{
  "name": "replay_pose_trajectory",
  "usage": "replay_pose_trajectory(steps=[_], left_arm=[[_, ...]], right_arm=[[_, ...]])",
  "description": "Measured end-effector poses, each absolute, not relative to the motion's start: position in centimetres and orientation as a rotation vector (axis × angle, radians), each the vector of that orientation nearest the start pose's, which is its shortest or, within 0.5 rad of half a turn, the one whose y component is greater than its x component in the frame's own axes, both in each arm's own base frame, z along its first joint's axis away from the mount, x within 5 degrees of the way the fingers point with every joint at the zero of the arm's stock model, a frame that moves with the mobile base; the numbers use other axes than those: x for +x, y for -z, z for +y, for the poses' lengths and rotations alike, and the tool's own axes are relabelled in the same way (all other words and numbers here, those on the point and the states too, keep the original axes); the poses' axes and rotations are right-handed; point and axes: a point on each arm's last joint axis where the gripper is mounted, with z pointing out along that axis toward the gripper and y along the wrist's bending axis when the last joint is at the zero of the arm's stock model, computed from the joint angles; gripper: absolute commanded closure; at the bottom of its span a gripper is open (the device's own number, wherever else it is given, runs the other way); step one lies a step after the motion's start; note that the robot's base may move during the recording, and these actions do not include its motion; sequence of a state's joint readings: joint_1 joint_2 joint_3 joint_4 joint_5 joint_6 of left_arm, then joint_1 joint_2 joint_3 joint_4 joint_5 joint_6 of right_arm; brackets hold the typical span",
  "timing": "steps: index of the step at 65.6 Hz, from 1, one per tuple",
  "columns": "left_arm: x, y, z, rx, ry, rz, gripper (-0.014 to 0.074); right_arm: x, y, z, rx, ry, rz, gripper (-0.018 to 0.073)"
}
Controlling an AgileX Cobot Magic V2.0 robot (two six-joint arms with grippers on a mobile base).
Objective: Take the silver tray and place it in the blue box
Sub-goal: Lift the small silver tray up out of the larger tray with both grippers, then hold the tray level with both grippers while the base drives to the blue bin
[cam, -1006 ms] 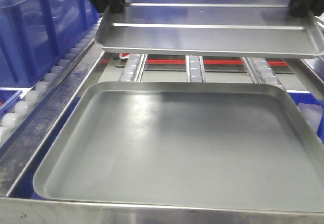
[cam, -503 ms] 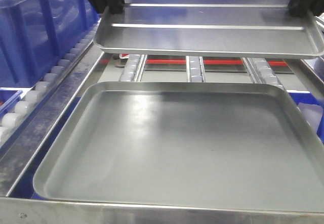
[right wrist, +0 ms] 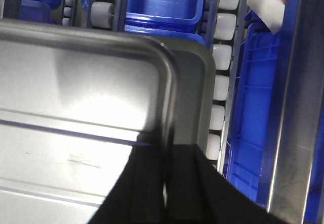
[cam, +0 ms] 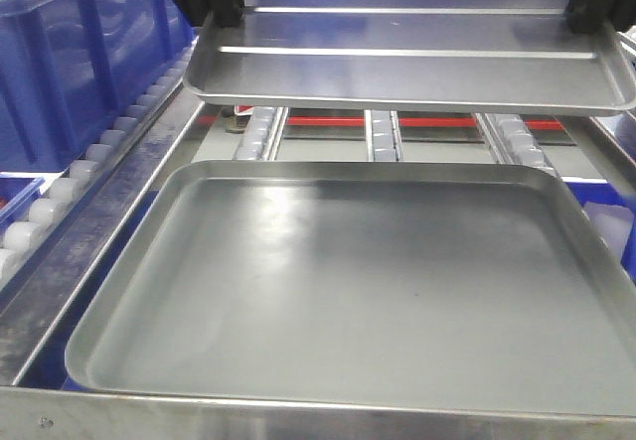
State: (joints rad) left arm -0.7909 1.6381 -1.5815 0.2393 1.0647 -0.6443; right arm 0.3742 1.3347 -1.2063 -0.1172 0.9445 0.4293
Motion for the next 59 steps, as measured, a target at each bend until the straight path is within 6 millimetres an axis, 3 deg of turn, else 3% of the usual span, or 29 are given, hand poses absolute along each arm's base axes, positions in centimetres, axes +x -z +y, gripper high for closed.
replay_pose_trajectory(steps=[59], left_arm=[[26.24, -35.64, -23.81, 0.264, 0.228, 2.56, 0.0701]], right_arm=[[25.75, -34.29, 9.19, 0.019, -0.166, 2.553, 0.0501]])
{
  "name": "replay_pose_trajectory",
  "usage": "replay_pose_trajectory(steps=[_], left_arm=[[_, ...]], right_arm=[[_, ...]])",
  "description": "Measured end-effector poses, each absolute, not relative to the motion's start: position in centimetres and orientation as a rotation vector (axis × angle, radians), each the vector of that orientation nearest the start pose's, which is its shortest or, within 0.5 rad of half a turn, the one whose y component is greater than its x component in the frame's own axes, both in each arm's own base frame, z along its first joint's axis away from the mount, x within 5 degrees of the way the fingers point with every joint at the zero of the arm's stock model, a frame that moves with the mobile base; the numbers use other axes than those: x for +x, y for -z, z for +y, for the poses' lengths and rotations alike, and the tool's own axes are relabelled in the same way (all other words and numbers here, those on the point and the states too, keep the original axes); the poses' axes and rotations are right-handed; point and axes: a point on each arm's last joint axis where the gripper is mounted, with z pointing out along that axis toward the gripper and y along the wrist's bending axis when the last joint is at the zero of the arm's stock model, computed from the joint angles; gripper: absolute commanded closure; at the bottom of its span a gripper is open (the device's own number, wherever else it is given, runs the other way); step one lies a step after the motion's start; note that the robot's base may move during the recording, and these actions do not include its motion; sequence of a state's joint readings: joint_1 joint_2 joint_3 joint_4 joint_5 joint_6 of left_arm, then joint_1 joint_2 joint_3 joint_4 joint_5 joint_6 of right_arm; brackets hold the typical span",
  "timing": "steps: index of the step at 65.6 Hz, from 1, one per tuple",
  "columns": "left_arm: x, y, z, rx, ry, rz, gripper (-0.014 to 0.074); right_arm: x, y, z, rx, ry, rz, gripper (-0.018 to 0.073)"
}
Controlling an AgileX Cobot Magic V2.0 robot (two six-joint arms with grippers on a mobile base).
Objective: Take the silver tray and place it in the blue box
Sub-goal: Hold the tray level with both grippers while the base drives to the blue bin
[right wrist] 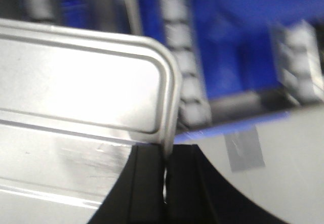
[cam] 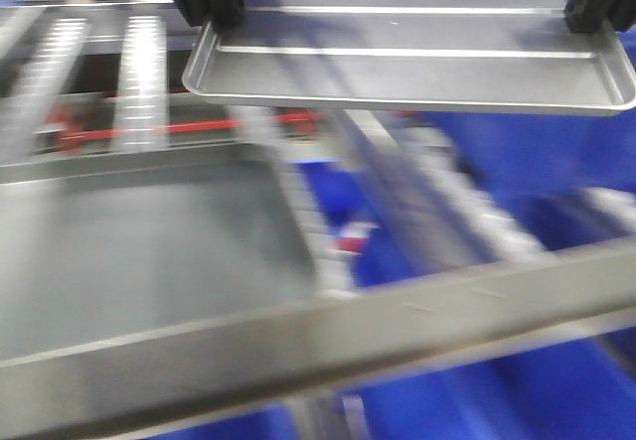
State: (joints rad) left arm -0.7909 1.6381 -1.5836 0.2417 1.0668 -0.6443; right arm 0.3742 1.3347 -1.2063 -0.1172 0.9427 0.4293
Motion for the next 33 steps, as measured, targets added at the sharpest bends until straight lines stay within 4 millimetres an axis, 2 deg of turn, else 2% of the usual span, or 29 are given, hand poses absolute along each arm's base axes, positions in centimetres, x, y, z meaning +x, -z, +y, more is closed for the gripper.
replay_pose_trajectory(steps=[33], left_arm=[[26.25, -35.66, -23.84, 0.264, 0.231, 2.557, 0.0701]], right_arm=[[25.74, -34.28, 9.18, 0.019, -0.165, 2.555, 0.0501]])
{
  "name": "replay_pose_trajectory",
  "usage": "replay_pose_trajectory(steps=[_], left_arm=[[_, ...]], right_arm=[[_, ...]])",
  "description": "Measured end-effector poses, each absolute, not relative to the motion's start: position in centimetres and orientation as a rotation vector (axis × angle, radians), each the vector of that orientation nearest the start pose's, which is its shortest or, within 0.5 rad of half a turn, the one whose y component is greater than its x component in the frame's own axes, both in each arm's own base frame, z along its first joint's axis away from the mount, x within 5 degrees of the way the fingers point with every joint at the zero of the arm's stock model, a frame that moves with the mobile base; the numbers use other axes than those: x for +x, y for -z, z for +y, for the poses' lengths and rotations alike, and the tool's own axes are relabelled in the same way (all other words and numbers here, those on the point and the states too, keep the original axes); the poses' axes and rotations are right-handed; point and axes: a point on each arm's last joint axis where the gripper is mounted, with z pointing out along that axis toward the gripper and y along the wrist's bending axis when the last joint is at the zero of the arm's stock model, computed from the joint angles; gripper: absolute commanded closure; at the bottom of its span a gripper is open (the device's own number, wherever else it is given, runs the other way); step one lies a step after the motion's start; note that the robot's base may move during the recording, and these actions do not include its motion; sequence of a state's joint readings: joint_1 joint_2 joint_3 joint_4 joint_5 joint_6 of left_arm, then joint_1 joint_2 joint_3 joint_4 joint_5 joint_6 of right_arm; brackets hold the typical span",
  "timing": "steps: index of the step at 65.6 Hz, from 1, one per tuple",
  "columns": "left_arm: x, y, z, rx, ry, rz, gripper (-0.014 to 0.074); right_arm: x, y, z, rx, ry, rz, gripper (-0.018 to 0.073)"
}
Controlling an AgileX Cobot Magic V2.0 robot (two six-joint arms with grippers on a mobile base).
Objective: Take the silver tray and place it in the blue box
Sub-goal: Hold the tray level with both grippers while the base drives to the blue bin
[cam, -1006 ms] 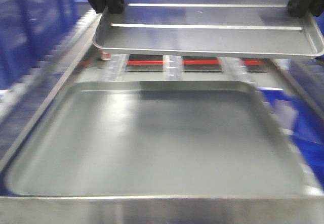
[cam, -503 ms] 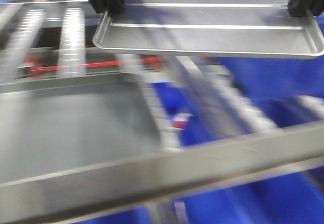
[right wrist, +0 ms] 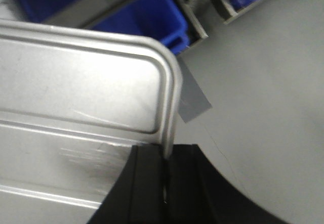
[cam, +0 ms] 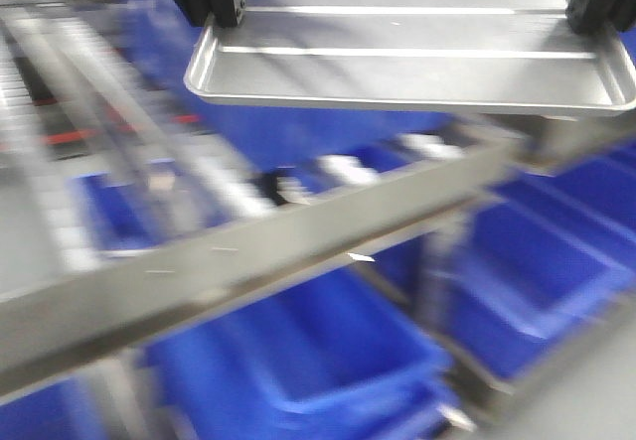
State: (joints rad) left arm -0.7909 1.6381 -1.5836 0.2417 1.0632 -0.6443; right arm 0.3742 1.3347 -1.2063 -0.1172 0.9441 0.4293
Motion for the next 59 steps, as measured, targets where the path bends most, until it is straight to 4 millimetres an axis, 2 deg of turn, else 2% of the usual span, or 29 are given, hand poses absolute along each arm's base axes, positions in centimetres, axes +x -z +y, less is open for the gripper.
replay_pose_trajectory(steps=[59], left_arm=[[26.24, -35.65, -23.85, 0.264, 0.233, 2.558, 0.0701]], right_arm=[[25.74, -34.28, 9.18, 0.019, -0.165, 2.555, 0.0501]])
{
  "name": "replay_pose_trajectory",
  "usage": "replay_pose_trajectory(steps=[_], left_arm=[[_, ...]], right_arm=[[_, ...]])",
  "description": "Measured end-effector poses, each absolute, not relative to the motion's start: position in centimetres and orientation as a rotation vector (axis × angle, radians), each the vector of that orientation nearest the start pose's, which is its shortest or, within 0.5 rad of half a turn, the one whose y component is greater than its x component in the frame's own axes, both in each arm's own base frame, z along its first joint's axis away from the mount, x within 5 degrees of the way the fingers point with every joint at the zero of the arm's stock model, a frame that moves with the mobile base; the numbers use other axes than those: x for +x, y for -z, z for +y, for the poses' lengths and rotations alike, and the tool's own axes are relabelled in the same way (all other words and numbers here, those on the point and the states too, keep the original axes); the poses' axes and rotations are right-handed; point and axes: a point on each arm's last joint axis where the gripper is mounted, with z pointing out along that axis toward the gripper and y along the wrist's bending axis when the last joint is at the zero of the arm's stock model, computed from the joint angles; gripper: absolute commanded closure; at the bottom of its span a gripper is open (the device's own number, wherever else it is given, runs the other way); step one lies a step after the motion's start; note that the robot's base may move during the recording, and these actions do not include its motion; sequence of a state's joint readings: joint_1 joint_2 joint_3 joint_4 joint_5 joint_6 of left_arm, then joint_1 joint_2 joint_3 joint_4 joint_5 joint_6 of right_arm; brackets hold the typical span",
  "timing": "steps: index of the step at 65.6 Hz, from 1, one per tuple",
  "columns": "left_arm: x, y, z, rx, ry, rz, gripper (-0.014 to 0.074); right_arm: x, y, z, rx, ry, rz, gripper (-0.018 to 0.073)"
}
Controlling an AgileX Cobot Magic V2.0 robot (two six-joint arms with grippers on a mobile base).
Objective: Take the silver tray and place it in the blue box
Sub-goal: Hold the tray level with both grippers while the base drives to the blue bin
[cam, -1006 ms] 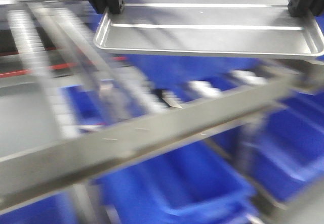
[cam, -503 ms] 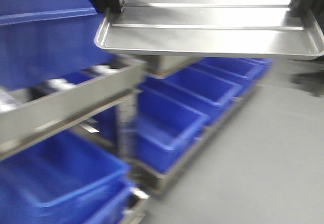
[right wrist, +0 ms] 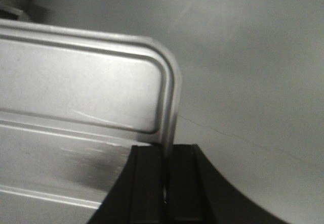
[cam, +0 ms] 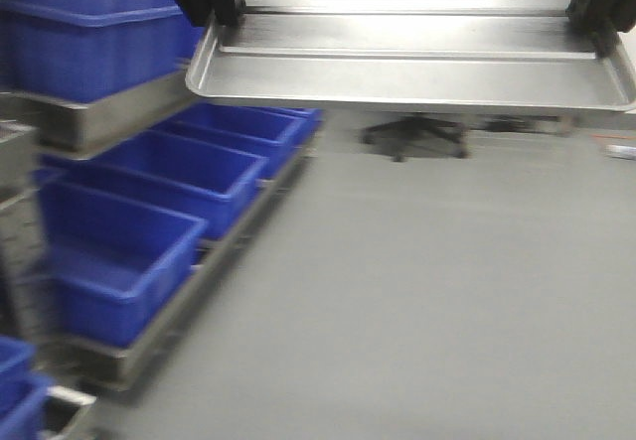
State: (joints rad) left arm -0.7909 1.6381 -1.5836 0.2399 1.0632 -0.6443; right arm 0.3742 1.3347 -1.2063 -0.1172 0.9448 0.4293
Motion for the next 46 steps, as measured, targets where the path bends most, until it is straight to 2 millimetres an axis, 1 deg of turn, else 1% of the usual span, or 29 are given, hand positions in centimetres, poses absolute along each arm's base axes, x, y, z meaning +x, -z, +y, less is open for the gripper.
replay_pose_trajectory(steps=[46], left_arm=[[26.2, -35.65, -23.89, 0.266, 0.233, 2.558, 0.0701]], right_arm=[[25.68, -34.3, 9.16, 0.02, -0.163, 2.557, 0.0501]])
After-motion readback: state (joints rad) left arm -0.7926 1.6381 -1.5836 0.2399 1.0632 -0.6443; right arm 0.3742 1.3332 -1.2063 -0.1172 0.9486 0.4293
